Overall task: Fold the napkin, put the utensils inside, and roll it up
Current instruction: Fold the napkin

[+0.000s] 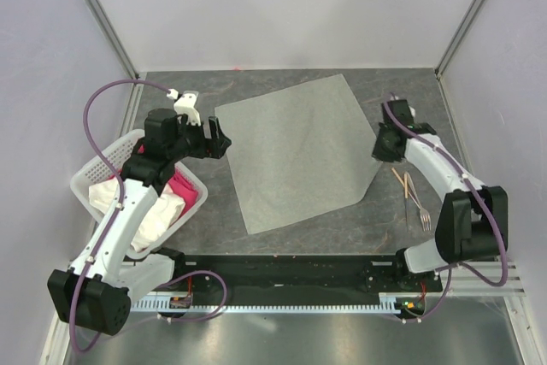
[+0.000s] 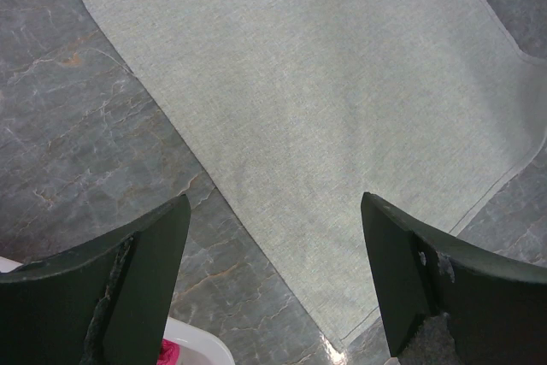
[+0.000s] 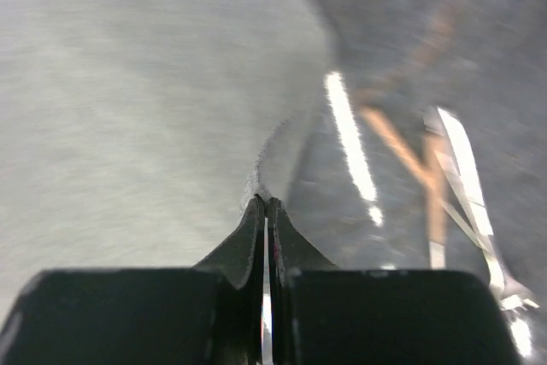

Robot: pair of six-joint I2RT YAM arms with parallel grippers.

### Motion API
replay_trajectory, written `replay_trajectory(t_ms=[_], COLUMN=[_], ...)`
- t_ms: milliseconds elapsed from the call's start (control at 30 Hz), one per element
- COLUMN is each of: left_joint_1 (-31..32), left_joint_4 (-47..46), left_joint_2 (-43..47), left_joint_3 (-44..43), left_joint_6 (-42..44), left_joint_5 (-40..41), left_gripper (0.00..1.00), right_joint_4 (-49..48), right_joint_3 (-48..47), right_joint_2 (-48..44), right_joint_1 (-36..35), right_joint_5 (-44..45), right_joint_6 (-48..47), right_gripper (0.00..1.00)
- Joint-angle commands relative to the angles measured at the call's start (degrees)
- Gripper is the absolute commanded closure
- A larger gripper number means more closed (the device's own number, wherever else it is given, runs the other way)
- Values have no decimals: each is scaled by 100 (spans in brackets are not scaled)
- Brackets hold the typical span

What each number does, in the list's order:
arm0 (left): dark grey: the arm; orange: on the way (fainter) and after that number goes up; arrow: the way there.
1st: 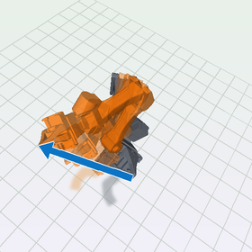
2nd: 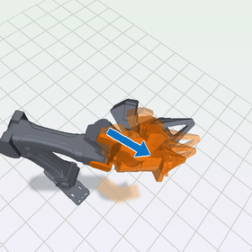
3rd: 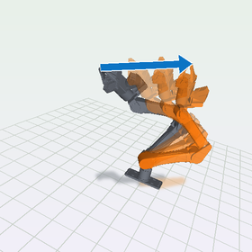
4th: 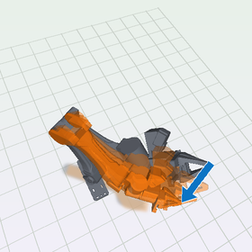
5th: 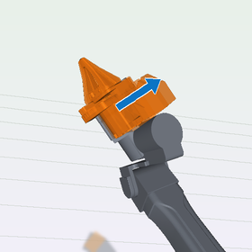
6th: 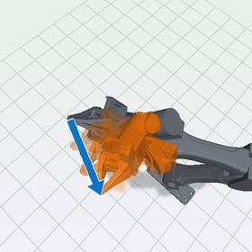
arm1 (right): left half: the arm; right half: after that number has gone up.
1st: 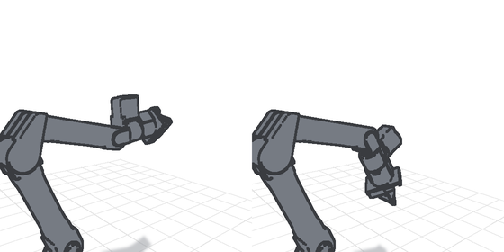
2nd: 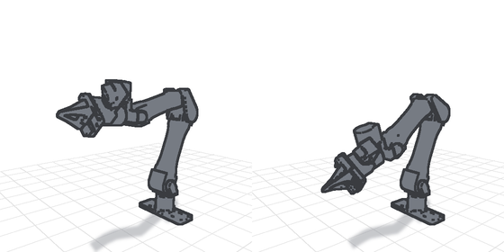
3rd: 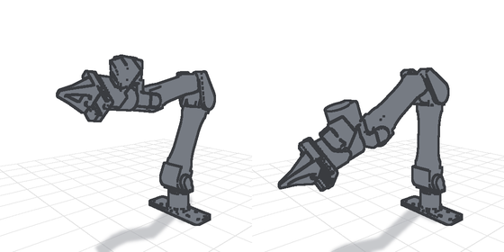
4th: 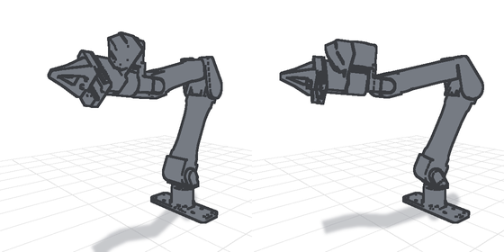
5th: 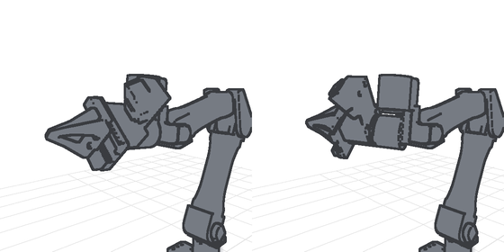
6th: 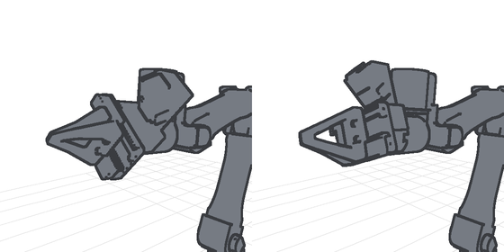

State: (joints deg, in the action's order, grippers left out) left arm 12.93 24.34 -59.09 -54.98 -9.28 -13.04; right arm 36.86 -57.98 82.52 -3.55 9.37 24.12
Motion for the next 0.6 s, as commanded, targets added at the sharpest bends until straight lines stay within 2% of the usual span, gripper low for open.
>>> replay_trajectory(t_ms=[0, 133, 333, 467, 567], left_joint_1=[-18, -18, -18, -18, -18], left_joint_4=[-87, -78, -87, -87, -87], left_joint_2=[99, 30, 11, 29, 38], left_joint_3=[31, 40, 66, 75, 84], left_joint_6=[84, -30, -118, -118, -100], left_joint_5=[3, 82, 310, 398, 486], left_gripper=[12, 11, 11, 11, 11], right_joint_4=[-310, -574, -952, -1215, -1531], right_joint_3=[-811, -1548, -3095, -4289, -4791], right_joint_2=[727, 1634, 3181, 4181, 4622], right_joint_1=[-970, -1892, -2860, -3178, -3292], right_joint_5=[-14, -145, -488, -795, -928], right_joint_6=[620, 875, 1209, 1420, 1718], right_gripper=[100, 100, 100, 100, 100])
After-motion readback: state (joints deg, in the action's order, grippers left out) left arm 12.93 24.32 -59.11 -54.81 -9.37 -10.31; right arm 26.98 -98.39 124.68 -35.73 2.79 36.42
